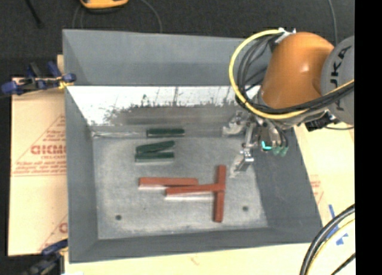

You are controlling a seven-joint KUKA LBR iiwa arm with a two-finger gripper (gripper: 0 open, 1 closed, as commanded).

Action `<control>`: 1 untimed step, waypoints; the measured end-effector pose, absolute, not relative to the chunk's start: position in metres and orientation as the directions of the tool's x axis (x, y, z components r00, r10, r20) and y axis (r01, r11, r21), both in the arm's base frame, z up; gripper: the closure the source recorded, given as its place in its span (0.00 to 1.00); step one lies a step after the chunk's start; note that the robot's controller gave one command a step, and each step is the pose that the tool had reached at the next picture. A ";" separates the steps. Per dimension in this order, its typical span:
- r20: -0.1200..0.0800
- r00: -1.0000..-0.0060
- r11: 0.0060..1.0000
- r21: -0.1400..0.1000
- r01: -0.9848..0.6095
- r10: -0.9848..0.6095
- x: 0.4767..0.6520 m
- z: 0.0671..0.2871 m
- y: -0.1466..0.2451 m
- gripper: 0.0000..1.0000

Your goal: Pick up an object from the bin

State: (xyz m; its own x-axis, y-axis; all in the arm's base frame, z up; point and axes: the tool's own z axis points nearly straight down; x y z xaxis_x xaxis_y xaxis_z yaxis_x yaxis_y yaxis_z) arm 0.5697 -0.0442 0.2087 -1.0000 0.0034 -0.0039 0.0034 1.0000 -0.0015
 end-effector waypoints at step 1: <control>-0.013 -1.000 1.000 -0.003 -0.001 -0.001 0.569 0.169 -0.043 0.00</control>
Offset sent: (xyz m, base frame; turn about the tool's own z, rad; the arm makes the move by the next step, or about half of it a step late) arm -0.0133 0.0733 -0.1387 0.0406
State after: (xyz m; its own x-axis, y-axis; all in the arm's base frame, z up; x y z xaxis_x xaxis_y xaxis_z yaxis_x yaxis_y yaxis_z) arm 0.5693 -0.0428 0.1686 -0.9999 -0.0010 -0.0129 -0.0009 1.0000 -0.0030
